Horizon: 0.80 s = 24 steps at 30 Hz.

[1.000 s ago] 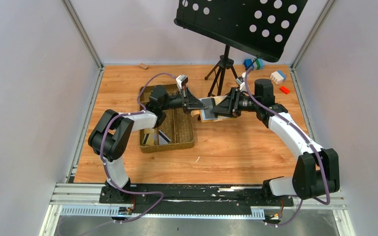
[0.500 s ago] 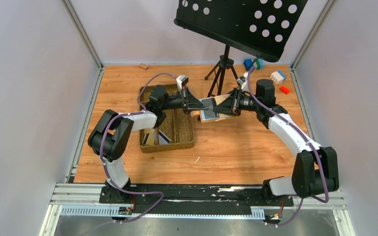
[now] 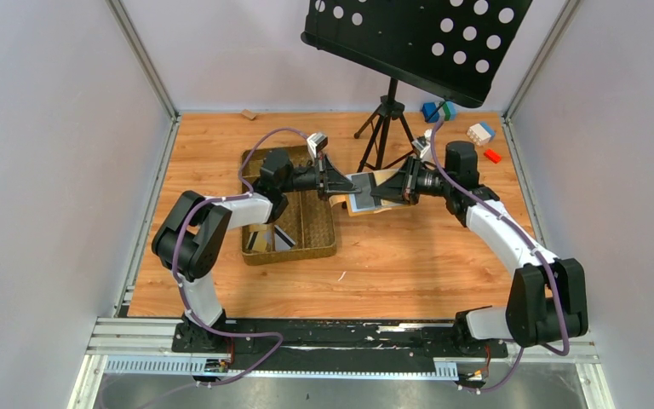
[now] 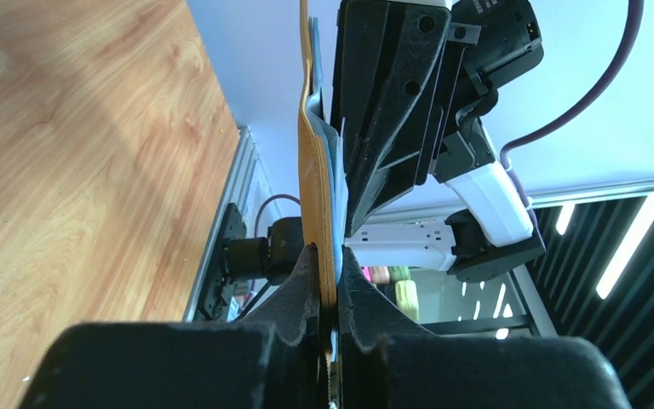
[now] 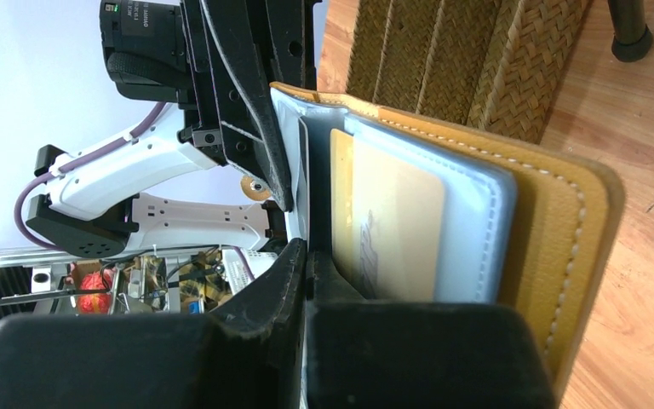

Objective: Take the credit cards out of the card holder
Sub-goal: Remove the credit card from the card holder.

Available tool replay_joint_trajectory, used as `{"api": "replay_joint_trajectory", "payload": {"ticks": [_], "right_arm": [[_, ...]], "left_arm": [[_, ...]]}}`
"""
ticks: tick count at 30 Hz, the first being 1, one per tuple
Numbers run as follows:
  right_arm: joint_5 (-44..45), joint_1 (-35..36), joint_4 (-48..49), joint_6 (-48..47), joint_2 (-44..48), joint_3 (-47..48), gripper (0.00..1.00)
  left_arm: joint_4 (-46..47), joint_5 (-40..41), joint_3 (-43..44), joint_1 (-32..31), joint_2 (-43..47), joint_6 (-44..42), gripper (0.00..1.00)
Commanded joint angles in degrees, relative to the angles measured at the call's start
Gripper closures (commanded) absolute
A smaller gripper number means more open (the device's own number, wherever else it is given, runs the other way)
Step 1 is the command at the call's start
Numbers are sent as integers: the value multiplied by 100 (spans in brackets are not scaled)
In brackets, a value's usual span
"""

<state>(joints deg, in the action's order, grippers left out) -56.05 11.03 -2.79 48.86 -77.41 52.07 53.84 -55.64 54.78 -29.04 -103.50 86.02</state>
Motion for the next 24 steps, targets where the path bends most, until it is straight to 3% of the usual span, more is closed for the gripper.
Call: {"api": "replay_joint_trajectory", "payload": {"ticks": [1, 6, 11, 21, 24], "right_arm": [[162, -104, -159, -185, 151, -77, 99], [67, -127, 1, -93, 165, -103, 87], [-178, -90, 878, 424, 156, -333, 75], [-150, -104, 950, 559, 167, -402, 75], [-186, -155, 1270, 800, 190, -570, 82]], "left_arm": [[350, -66, 26, -45, 423, -24, 96], [314, -35, 32, -63, 421, -26, 95], [310, -78, 105, -106, 378, -50, 100], [232, -126, 177, -111, 354, -85, 100], [210, -132, 182, -110, 358, -109, 100]]}}
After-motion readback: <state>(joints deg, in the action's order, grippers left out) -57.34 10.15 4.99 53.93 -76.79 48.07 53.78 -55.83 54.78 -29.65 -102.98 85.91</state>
